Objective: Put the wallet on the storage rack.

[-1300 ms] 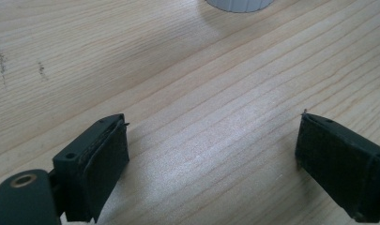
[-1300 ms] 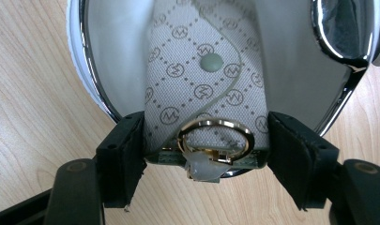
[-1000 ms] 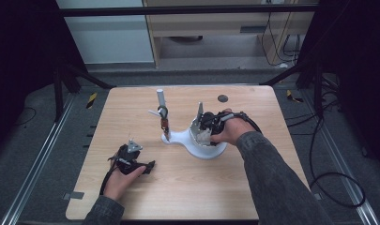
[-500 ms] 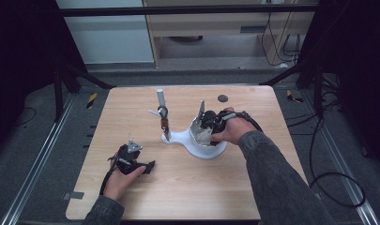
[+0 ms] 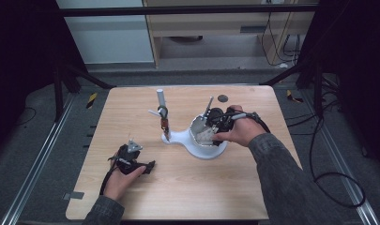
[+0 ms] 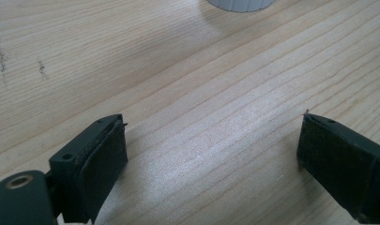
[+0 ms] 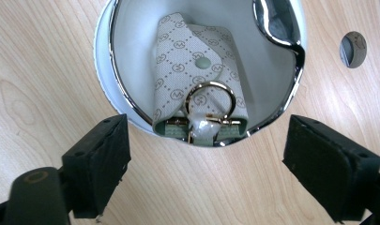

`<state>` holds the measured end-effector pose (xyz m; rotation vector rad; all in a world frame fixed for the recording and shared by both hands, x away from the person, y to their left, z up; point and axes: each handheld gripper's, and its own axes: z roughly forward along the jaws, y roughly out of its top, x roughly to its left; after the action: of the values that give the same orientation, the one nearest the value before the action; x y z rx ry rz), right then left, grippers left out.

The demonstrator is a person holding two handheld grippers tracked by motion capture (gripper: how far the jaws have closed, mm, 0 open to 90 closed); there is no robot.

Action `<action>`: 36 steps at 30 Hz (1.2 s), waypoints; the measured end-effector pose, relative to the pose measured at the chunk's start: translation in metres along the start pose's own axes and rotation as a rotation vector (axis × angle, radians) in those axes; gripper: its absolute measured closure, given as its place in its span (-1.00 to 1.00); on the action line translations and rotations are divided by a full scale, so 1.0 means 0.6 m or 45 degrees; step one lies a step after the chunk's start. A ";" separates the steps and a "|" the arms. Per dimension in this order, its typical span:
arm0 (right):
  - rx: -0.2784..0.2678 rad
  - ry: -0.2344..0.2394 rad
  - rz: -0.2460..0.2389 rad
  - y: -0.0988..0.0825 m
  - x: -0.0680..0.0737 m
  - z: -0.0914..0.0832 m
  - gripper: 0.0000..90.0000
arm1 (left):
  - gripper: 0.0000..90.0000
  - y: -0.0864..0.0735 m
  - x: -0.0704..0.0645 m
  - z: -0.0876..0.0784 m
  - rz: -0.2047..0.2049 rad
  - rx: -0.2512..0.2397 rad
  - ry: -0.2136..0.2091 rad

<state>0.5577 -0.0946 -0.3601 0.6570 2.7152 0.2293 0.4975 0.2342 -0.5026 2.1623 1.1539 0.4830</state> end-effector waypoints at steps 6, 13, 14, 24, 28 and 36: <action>-0.058 -0.019 0.041 -0.024 -0.003 -0.010 -0.77 | -0.88 -0.001 0.000 0.001 -0.006 -0.005 0.004; -0.127 -0.018 0.102 -0.048 -0.011 -0.018 -0.80 | -0.90 -0.001 0.000 0.002 -0.006 -0.009 0.005; -0.140 -0.019 0.114 -0.052 -0.012 -0.020 -0.81 | -0.90 -0.001 0.000 0.002 -0.005 -0.010 0.004; -0.265 -0.062 0.232 -0.101 -0.023 -0.032 -0.83 | -0.93 -0.003 0.001 0.002 0.003 -0.014 0.001; -0.312 -0.091 0.285 -0.132 -0.024 -0.032 -0.82 | -0.96 -0.004 0.000 0.004 0.003 -0.024 -0.004; -0.394 -0.118 0.450 -0.203 -0.022 -0.007 -0.81 | -0.99 -0.006 0.002 0.005 0.011 -0.037 -0.011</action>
<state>0.5170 -0.2085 -0.3807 1.0170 2.3868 0.6708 0.4973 0.2356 -0.5073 2.1430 1.1267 0.4912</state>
